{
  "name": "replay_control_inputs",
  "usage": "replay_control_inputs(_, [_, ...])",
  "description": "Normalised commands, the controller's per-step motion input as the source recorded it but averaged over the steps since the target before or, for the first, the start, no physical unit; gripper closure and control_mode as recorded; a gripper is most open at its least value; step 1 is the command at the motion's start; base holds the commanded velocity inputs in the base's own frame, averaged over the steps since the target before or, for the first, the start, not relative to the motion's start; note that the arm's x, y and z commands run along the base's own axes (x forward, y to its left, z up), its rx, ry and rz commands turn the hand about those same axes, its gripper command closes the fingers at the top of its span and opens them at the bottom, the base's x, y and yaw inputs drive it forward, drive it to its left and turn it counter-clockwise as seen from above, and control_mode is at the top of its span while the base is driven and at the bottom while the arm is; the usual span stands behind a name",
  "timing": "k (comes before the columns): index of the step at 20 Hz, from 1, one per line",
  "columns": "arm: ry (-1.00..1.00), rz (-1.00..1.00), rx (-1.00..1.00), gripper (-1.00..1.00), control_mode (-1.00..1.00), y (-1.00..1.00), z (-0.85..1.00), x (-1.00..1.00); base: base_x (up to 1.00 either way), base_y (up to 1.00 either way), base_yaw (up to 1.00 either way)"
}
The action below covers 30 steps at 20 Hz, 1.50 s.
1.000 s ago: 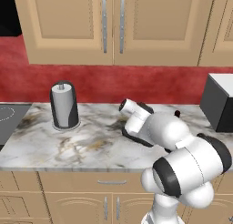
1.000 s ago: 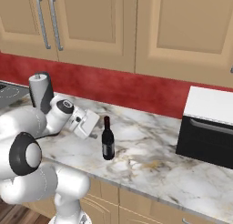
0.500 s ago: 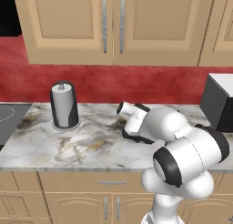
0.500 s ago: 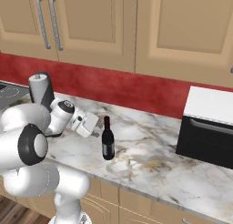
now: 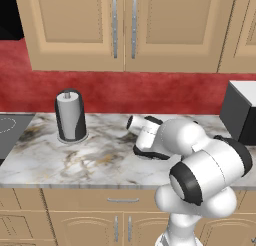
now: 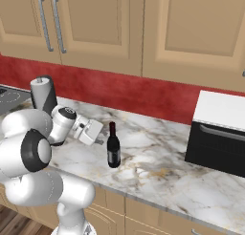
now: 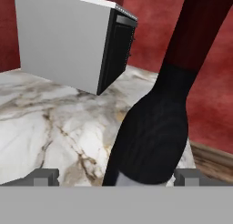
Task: There is a wine glass and glass cup on the dining counter. Place the wine bottle next to the wine glass and the juice bottle next to the glass cup.
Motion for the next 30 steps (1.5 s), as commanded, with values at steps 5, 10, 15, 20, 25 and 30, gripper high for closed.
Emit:
replay_control_inputs(5, [0.0, -0.01, -0.01, -1.0, -1.0, -0.04, 0.0, -0.15, 0.0, 0.0, 0.0])
replay_control_inputs(10, [0.0, 0.0, 0.0, -1.0, -1.0, -0.18, 0.0, -0.04, 0.0, 0.0, 0.0])
replay_control_inputs(15, [0.0, 0.0, 0.0, -1.0, -1.0, -0.17, 0.0, -0.01, 0.0, 0.0, 0.0])
replay_control_inputs(20, [0.0, 0.0, 0.0, -1.0, -1.0, -0.08, 0.0, -0.05, 0.0, 0.0, 0.0])
replay_control_inputs(25, [0.0, 0.0, 0.0, -1.0, -1.0, -0.03, 0.0, -0.03, 0.0, 0.0, 0.0])
replay_control_inputs(30, [0.0, 0.0, -0.02, -1.0, -1.0, 0.0, 0.0, -0.19, 0.0, 0.0, 0.0])
